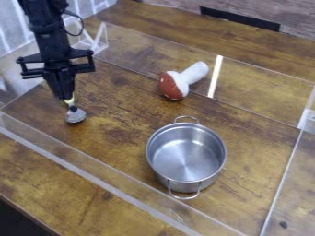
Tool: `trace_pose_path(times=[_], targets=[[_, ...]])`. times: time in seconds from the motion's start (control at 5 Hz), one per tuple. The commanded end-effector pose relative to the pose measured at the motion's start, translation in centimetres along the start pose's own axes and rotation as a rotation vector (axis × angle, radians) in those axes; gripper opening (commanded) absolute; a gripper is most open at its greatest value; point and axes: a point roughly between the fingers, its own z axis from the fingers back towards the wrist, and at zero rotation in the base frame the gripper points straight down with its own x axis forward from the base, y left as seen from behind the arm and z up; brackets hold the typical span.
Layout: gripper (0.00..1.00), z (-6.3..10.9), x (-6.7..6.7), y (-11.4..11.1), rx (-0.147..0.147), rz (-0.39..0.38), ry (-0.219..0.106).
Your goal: Move the green spoon to the right
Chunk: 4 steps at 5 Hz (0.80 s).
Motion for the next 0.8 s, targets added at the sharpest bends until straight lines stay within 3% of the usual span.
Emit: trace_pose_path(times=[0.0,0.6], targets=[[0.00,1.5,0.8,0.8,-0.004,0.001,-0.060],[0.00,0.1,1.2,1.2,0.010,-0.023,-0.055]])
